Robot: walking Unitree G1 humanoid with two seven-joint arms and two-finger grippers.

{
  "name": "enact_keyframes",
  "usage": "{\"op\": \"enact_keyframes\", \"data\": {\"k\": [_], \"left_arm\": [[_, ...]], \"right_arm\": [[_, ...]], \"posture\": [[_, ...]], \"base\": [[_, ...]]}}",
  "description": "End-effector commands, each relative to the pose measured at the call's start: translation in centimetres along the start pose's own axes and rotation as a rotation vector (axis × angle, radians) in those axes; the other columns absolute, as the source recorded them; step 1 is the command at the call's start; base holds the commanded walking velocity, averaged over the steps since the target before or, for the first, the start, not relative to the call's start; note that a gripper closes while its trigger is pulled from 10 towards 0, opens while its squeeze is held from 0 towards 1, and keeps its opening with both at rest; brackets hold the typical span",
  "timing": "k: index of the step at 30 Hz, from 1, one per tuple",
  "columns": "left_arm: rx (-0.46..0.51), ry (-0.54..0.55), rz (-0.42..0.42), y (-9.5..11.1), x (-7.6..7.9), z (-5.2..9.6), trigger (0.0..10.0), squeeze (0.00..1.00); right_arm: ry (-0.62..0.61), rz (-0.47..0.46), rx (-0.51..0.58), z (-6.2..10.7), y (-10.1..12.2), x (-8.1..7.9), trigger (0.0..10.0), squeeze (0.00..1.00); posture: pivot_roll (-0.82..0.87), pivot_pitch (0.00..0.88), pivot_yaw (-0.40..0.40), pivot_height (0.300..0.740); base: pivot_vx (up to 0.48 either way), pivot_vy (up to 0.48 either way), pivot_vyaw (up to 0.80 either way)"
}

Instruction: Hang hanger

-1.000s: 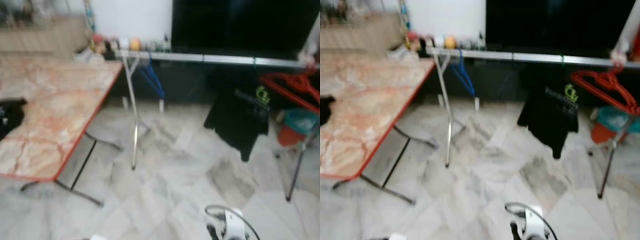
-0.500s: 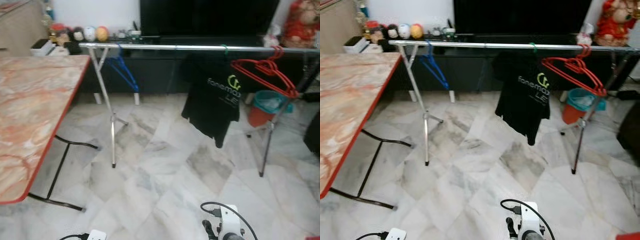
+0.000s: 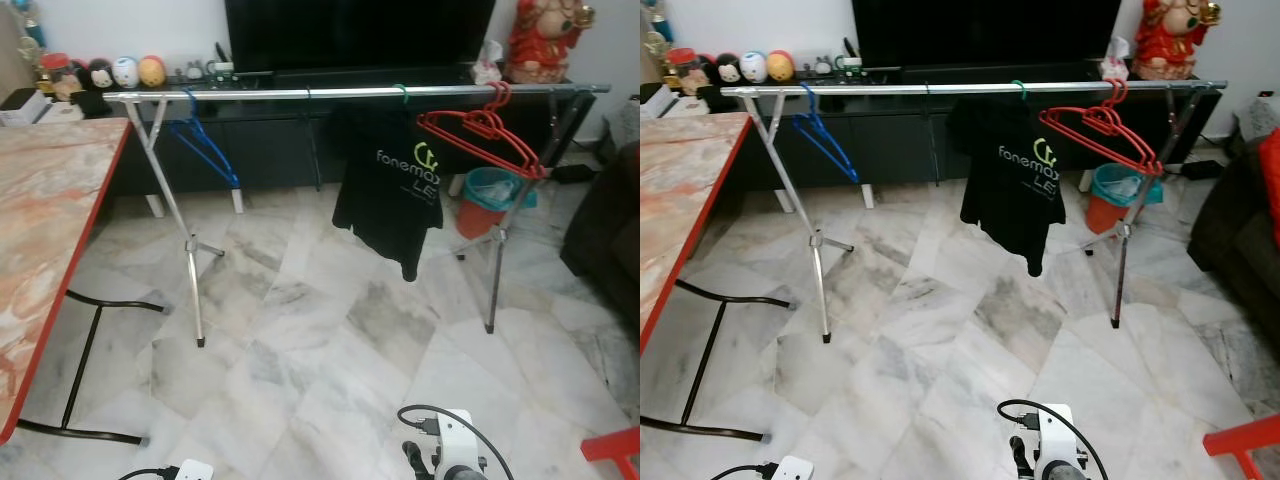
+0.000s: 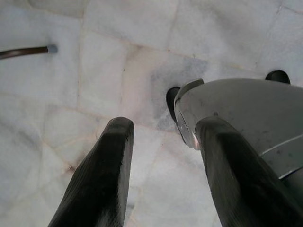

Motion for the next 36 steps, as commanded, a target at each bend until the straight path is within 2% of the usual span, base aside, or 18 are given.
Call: {"op": "enact_keyframes", "data": {"k": [1, 7, 9, 18, 25, 36], "left_arm": [[0.0, -0.002, -0.009, 0.0, 0.0, 0.0, 10.0, 0.0], [-0.021, 0.0, -0.037, 0.1, 0.2, -0.1, 10.0, 0.0], [-0.022, -0.001, -0.015, 0.2, 0.3, -0.2, 10.0, 0.0], [-0.021, 0.004, -0.017, 0.8, -0.1, -0.3, 10.0, 0.0], [-0.004, -0.005, -0.023, 2.7, 0.8, -0.7, 10.0, 0.0], [0.003, -0.003, -0.021, 3.7, 1.0, -0.9, 10.0, 0.0]], "right_arm": [[-0.013, -0.009, -0.008, 0.0, -0.3, 0.2, 10.0, 0.0], [-0.031, -0.025, -0.006, 0.1, -0.4, 0.4, 10.0, 0.0], [-0.034, -0.027, -0.005, 0.1, -0.4, 0.5, 10.0, 0.0], [-0.045, -0.039, -0.003, 0.1, -0.3, 0.6, 10.0, 0.0], [-0.052, -0.05, 0.0, 0.1, -0.3, 0.6, 10.0, 0.0], [-0.056, -0.05, 0.001, 0.1, -0.3, 0.6, 10.0, 0.0]], "posture": [[0.09, 0.0, -0.012, 0.74], [0.09, 0.0, -0.015, 0.74], [0.09, 0.0, -0.017, 0.74], [0.09, 0.0, -0.016, 0.74], [0.09, 0.0, -0.015, 0.74], [0.1, 0.0, -0.016, 0.74]], "base": [[0.0, 0.0, -0.74], [0.0, 0.0, -0.74], [0.0, 0.0, -0.74], [0.0, 0.0, -0.74], [0.0, 0.0, -0.74], [0.0, 0.0, -0.73]]}}
Point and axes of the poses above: a point about 5 cm out from each wrist's last joint towards the gripper, its own z axis pointing back from the gripper into the wrist, its own y axis along the axis of the wrist's last joint, x = y × z, the point moved 6 cm from there along -z, pointing out of the wrist towards the gripper, and after that the axes turned 14 degrees about -z, right-handed, at the moved point
